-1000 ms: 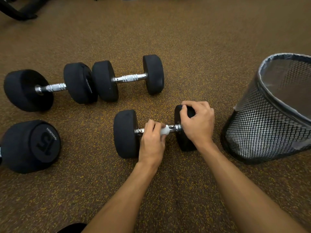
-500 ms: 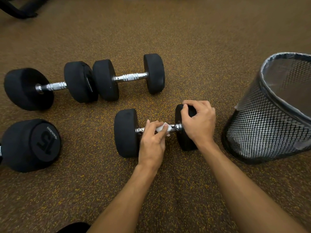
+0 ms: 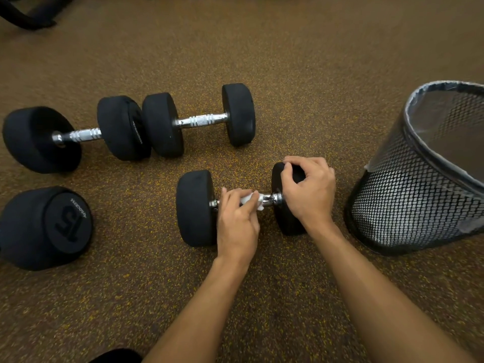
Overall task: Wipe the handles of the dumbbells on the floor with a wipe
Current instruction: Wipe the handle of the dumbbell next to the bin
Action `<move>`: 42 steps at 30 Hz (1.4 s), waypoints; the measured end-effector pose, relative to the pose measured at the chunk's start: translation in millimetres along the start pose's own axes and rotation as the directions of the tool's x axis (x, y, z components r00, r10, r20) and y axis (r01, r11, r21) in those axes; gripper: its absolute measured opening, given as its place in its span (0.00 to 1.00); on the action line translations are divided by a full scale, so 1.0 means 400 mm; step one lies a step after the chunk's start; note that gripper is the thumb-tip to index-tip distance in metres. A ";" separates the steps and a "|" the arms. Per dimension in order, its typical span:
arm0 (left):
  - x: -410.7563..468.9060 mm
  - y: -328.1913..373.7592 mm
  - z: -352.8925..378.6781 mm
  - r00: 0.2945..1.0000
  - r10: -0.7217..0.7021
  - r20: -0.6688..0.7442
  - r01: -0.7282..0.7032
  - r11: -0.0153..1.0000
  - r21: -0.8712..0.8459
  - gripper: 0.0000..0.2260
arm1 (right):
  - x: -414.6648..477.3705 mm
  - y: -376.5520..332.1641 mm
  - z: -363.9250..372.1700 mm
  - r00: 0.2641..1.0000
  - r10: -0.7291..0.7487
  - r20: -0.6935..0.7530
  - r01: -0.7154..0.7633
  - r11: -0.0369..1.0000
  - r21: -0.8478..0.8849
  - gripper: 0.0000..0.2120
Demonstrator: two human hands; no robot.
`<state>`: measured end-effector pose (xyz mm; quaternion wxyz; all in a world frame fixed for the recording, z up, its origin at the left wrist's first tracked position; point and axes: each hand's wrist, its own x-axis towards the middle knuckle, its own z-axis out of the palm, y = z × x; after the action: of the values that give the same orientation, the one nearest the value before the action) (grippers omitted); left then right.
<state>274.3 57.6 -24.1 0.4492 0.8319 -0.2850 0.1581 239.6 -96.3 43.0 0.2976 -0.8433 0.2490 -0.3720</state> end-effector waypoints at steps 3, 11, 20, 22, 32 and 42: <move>0.008 0.007 0.004 0.998 0.015 0.056 -0.015 1.000 0.007 0.09 | 0.000 -0.001 -0.002 1.000 -0.005 0.002 0.005 1.000 0.004 0.09; 0.016 0.015 -0.004 0.998 -0.052 0.043 0.051 0.998 0.032 0.07 | -0.003 -0.002 -0.002 1.000 -0.005 -0.001 0.005 1.000 -0.002 0.08; 0.044 0.050 -0.053 0.972 -0.098 0.215 0.028 0.952 0.305 0.12 | -0.004 0.002 -0.003 1.000 -0.015 -0.001 0.015 1.000 -0.016 0.09; 0.096 0.066 -0.057 0.924 -0.212 0.318 0.100 0.937 0.335 0.13 | -0.004 0.001 -0.002 1.000 -0.014 0.001 0.014 1.000 -0.019 0.09; 0.176 0.090 -0.110 0.766 -0.385 0.515 0.287 0.921 0.263 0.10 | -0.005 0.002 -0.003 1.000 -0.009 0.002 0.009 1.000 -0.012 0.09; 0.217 0.069 -0.102 0.701 -0.424 0.573 0.268 0.902 0.339 0.11 | -0.005 0.001 -0.005 1.000 -0.009 0.005 0.009 1.000 -0.026 0.09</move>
<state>325.4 51.0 61.6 0.2485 0.9204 -0.2365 -0.1877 236.6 -95.9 42.8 0.2854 -0.8492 0.2491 -0.3680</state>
